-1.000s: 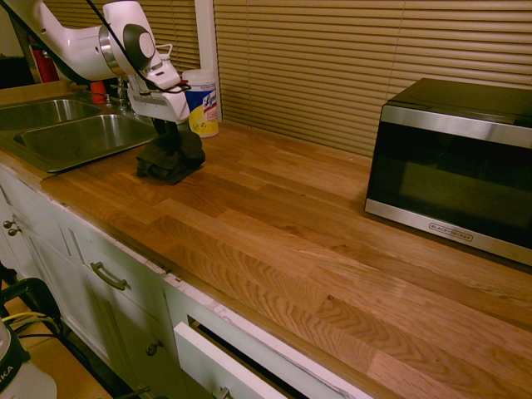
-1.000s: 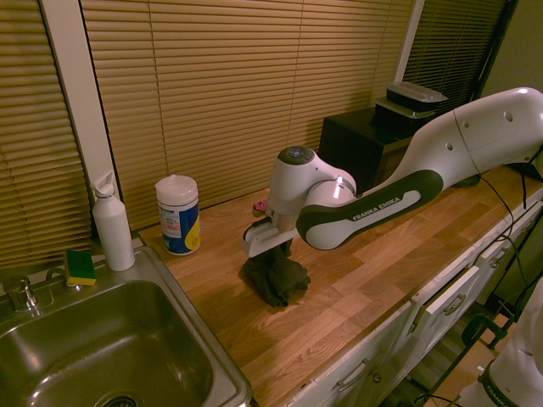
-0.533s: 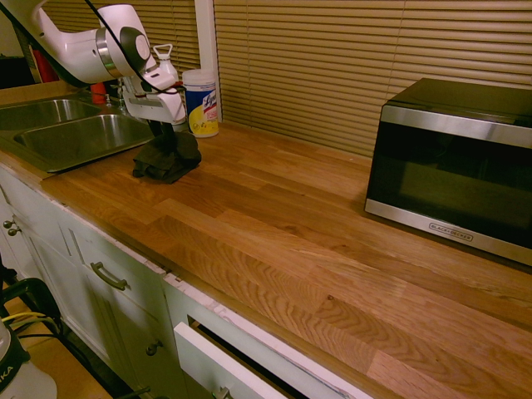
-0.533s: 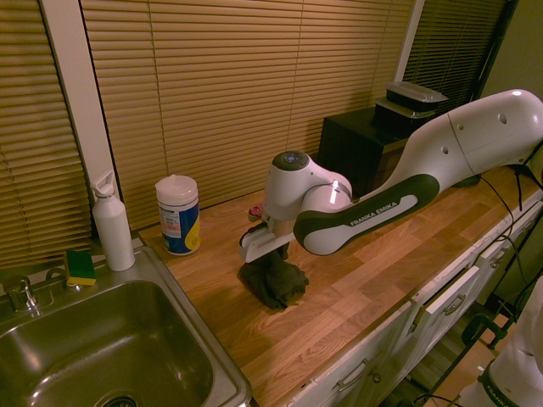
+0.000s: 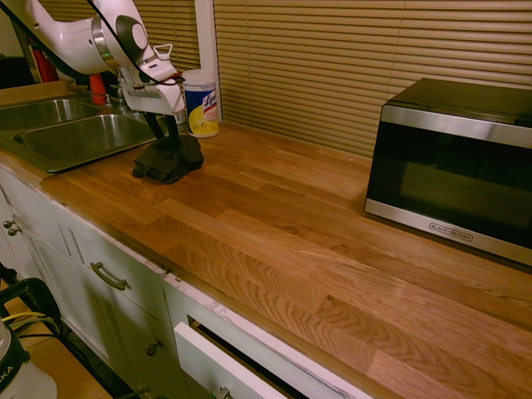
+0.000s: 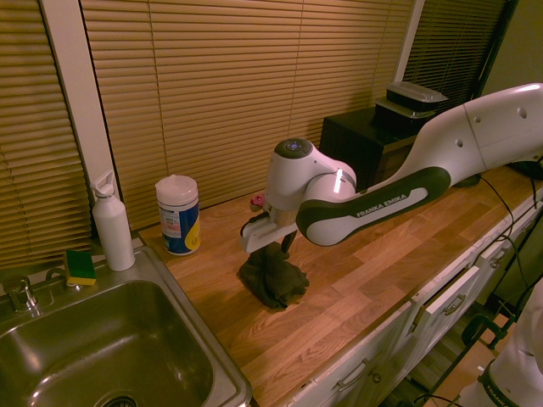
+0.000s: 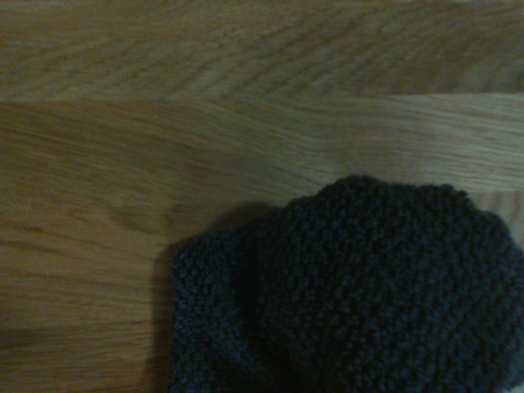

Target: Clear the spill

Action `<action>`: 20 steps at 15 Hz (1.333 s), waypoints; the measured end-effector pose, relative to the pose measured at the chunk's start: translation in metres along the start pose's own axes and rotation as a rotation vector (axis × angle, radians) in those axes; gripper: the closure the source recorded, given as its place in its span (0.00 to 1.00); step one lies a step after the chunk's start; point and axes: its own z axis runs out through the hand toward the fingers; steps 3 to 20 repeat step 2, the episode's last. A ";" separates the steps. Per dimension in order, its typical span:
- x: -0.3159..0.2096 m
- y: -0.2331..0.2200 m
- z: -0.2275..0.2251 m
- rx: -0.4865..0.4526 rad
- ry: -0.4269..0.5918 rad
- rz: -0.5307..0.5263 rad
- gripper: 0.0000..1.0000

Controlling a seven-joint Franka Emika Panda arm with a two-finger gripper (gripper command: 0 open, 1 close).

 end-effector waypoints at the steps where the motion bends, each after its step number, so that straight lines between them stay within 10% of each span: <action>1: -0.001 0.003 -0.011 0.004 0.008 0.008 0.00; 20: -0.002 0.005 -0.021 0.008 0.016 0.015 0.00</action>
